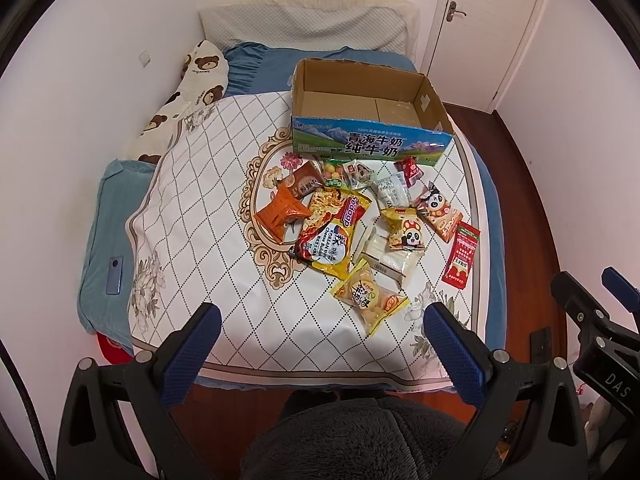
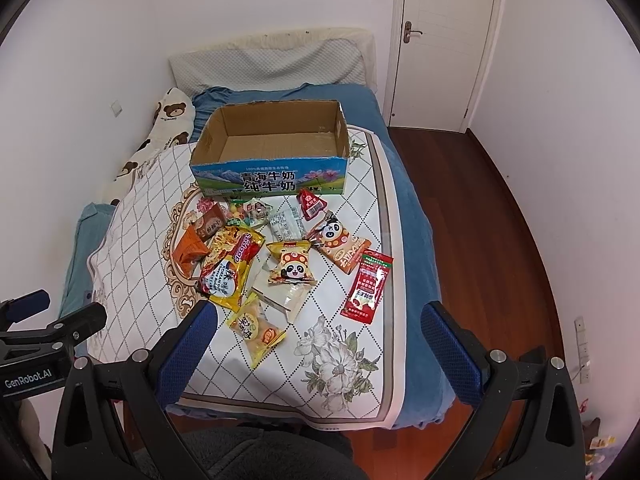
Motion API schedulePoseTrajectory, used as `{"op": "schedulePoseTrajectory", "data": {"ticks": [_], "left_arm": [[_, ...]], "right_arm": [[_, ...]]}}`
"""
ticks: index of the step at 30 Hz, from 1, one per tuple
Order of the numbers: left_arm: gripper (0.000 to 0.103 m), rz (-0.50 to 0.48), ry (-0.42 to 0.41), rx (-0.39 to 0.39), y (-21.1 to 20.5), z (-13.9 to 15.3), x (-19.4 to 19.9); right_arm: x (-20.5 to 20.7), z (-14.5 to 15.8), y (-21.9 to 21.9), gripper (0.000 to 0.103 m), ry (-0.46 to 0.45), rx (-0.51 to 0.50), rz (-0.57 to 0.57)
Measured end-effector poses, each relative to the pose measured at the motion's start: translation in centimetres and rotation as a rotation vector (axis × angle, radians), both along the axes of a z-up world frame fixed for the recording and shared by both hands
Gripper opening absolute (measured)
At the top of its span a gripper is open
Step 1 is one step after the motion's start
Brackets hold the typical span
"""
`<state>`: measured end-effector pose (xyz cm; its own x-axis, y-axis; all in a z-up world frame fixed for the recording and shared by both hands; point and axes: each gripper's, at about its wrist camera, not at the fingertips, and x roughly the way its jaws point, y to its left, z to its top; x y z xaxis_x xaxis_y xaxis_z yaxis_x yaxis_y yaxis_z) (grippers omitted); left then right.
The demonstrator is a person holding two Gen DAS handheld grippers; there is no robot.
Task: Organize snacks
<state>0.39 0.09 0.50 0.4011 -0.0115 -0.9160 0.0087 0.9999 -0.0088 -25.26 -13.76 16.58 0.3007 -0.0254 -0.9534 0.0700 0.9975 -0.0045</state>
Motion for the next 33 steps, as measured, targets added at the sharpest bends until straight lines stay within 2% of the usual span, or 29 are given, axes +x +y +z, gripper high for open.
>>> {"op": "schedulePoseTrajectory", "data": {"ticks": [33], "left_arm": [[0.103, -0.008, -0.011, 0.002, -0.1, 0.6, 0.8]], "right_arm": [[0.8, -0.1, 0.2, 0.103, -0.007, 0.017, -0.003]]}}
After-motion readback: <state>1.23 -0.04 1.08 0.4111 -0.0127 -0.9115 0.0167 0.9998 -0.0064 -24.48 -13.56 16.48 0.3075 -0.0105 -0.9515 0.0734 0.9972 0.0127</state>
